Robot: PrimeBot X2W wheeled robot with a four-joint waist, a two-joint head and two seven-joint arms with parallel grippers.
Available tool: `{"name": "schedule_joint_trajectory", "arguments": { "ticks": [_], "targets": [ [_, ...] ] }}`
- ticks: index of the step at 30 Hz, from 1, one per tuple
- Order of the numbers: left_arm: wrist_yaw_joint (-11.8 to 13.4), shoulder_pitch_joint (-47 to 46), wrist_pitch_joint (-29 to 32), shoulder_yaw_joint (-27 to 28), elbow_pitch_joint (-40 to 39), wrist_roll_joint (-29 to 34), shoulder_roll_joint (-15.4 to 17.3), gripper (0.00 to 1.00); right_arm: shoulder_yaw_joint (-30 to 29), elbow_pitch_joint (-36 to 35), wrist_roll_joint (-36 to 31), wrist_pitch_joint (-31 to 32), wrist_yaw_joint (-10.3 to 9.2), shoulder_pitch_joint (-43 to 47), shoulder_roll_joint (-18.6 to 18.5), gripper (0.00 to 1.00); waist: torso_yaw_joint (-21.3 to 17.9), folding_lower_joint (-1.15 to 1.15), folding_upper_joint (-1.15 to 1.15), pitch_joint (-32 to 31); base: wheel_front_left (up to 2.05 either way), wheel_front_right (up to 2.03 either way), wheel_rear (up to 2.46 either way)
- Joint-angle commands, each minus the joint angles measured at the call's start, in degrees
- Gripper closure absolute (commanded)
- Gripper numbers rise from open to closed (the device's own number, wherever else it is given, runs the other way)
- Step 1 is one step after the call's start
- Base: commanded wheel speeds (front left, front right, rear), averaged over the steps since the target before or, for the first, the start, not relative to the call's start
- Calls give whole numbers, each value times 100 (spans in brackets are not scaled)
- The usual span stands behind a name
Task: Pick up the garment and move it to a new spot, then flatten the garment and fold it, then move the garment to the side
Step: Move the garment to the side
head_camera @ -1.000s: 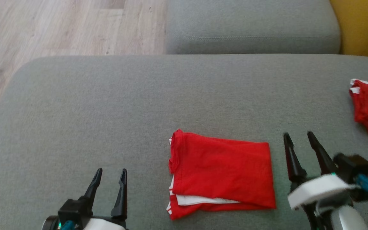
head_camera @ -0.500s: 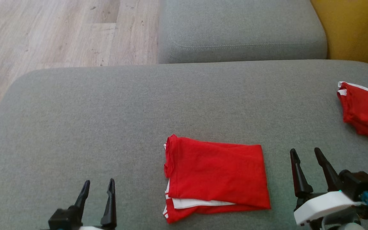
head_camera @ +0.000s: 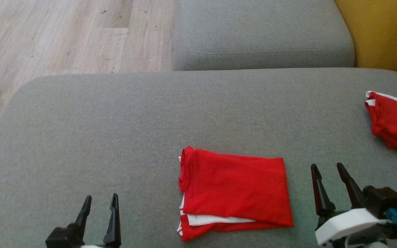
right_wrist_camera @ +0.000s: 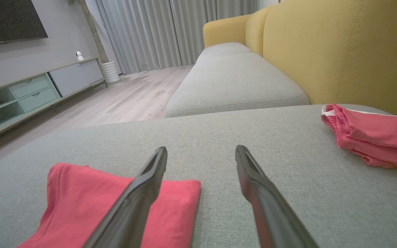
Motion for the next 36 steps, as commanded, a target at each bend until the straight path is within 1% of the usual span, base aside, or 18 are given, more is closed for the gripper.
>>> {"name": "schedule_joint_trajectory", "arguments": {
  "ticks": [1,9,14,17,20,23,27,31,36],
  "targets": [
    [15,-211,-78,242,-171,64,72,0,139,-176,19,-55,39,-128,-32,0,4,0,0,-1,0,0,0],
    [24,-189,-78,234,-201,91,79,0,152,-101,-4,-4,39,-117,-32,0,22,0,0,2,0,0,0],
    [38,-197,-77,211,-225,106,77,0,135,-30,-87,164,39,-155,-32,0,49,0,0,34,0,0,0],
    [4,-233,-76,189,-198,119,75,0,143,2,-117,511,39,-242,-32,0,92,0,0,83,0,0,0],
    [-43,-295,-76,159,-152,142,52,0,92,63,-191,994,39,-410,-32,0,161,0,0,141,0,0,0],
    [-88,-362,-72,97,-107,174,0,0,24,235,-295,1540,39,-594,-32,0,280,0,0,218,0,0,0],
    [-143,-447,-67,39,-34,200,-56,0,1,543,-274,2082,39,-808,-32,0,474,0,0,344,0,0,0],
    [-175,-530,-67,14,33,223,-100,0,-53,893,-161,2436,39,-924,-32,0,674,0,0,491,0,0,0],
    [-195,-585,-70,39,90,236,-144,0,-90,1228,33,2560,39,-1044,-32,0,835,0,0,603,0,0,0]
  ]
}}
